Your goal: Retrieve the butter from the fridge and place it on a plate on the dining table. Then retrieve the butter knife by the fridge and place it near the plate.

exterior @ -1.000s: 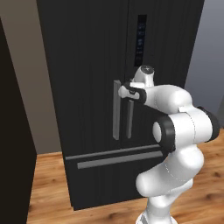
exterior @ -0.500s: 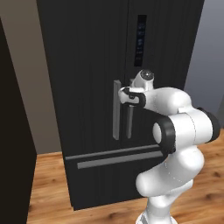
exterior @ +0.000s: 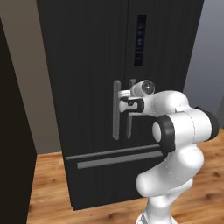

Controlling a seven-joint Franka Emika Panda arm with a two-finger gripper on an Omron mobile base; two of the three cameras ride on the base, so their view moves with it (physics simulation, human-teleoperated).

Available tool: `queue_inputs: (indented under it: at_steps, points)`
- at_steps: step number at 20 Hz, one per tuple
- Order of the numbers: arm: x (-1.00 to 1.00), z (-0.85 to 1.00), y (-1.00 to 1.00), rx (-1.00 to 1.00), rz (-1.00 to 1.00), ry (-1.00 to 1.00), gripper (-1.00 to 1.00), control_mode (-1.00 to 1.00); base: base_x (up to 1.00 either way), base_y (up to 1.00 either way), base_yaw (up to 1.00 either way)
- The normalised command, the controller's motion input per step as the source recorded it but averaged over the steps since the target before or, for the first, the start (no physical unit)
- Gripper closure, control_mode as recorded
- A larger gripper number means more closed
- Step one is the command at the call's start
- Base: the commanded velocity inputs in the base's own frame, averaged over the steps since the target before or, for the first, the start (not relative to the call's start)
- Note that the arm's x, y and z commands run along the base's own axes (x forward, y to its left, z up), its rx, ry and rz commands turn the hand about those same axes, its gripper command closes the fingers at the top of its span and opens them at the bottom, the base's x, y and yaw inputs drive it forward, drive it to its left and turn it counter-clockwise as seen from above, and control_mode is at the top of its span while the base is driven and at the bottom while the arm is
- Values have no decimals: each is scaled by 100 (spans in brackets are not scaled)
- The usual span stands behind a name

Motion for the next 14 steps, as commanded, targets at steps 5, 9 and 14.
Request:
queue_inputs:
  at_steps: [5, 9, 14]
  points:
    - [1, -1, 0, 0, 0, 0, 100, -100, 0, 0, 0]
    - [-2, 0, -2, 0, 0, 0, 100, -100, 0, 0, 0]
    - [-27, 1, -5, 0, 0, 0, 100, -100, 0, 0, 0]
